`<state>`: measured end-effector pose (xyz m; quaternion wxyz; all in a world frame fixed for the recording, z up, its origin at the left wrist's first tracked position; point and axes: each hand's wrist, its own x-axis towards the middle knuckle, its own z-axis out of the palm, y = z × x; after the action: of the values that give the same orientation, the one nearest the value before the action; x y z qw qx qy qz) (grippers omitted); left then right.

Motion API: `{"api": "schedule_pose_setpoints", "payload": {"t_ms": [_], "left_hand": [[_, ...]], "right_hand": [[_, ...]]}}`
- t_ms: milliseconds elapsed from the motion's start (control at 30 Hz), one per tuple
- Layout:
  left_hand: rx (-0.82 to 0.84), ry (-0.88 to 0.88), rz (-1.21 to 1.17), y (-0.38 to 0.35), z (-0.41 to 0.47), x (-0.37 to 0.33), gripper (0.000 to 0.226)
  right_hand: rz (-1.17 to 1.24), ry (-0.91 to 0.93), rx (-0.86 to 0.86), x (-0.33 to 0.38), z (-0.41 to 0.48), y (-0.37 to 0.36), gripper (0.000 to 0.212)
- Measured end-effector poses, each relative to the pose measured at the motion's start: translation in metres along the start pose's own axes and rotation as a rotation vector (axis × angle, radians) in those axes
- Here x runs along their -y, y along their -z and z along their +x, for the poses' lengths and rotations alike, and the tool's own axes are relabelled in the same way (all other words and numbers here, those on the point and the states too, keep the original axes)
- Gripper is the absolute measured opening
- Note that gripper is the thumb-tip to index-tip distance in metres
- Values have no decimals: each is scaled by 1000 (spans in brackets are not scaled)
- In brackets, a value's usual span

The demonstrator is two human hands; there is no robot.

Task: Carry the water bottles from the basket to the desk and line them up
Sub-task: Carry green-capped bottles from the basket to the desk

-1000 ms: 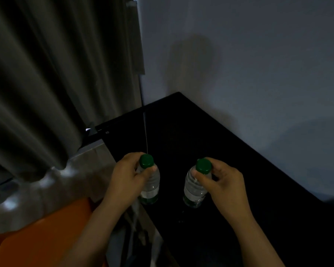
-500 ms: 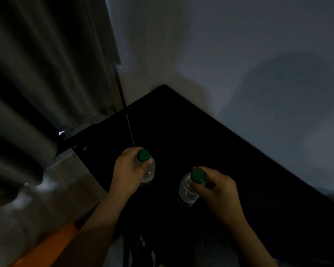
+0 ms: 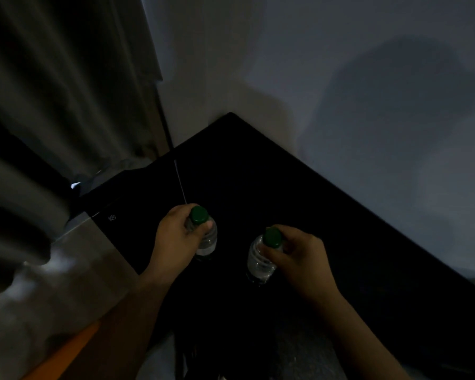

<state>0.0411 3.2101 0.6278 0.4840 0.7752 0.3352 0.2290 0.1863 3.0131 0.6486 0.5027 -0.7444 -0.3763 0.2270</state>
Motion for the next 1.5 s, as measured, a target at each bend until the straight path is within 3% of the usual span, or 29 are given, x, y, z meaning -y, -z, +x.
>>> {"api": "schedule_pose_setpoints", "payload": {"t_ms": [200, 533, 767, 900, 1033, 1233, 1500], "left_hand": [[67, 49, 51, 9, 12, 3, 16], [70, 72, 114, 8, 14, 14, 33], [77, 80, 136, 9, 9, 4, 24], [79, 75, 200, 8, 7, -8, 17], [169, 93, 273, 11, 9, -27, 35], [289, -54, 430, 11, 7, -67, 52], [459, -213, 477, 2, -2, -106, 36]], "right_hand": [[-142, 119, 31, 2, 29, -12, 11], [-99, 22, 51, -5, 59, -31, 13], [-125, -35, 3, -8, 61, -32, 9], [-161, -130, 26, -4, 59, -24, 30], [-256, -195, 109, 7, 52, -11, 55], [-686, -233, 213, 13, 22, 12, 54], [-768, -331, 307, 2, -16, 28, 49]]}}
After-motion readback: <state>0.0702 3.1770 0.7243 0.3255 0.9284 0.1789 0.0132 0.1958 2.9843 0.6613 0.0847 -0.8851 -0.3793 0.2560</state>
